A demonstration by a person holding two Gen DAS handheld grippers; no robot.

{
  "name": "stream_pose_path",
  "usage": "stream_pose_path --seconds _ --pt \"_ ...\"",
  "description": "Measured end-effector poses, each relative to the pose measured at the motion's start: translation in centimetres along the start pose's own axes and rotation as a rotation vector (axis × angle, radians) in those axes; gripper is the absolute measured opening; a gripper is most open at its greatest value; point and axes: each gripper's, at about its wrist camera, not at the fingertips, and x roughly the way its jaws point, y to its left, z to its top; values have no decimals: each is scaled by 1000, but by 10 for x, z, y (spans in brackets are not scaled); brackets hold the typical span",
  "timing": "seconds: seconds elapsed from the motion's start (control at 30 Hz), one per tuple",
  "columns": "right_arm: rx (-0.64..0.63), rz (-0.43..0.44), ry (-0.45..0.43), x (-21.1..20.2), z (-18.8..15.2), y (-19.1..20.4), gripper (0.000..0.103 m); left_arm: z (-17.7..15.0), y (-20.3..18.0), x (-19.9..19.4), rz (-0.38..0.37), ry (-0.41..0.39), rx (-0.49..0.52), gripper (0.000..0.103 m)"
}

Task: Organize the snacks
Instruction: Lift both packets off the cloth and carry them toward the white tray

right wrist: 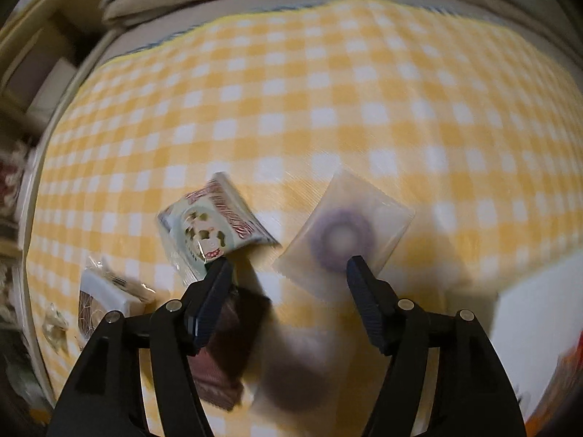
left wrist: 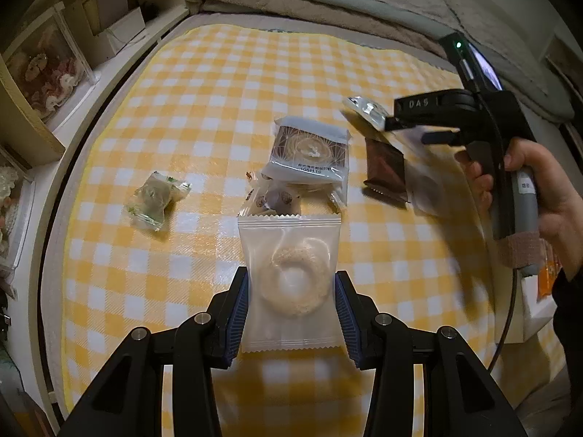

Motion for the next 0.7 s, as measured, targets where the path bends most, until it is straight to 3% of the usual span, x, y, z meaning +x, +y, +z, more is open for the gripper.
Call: stream_pose_path --seconds 0.1,0.17,0.4,0.57,0.7 --pt "-12 72 -2 -5 6 3 63 2 2 2 0 8 -3 44" --pt "45 86 19 -8 14 -7 62 3 4 3 -1 8 -7 44" --pt "185 11 72 -4 30 -35 54 9 1 2 -21 -11 -12 44" --pt "280 26 39 7 32 -46 58 8 -2 -7 -43 -35 -1 44" --pt "285 19 -5 15 45 -39 63 7 -3 -9 -56 -33 -2 44"
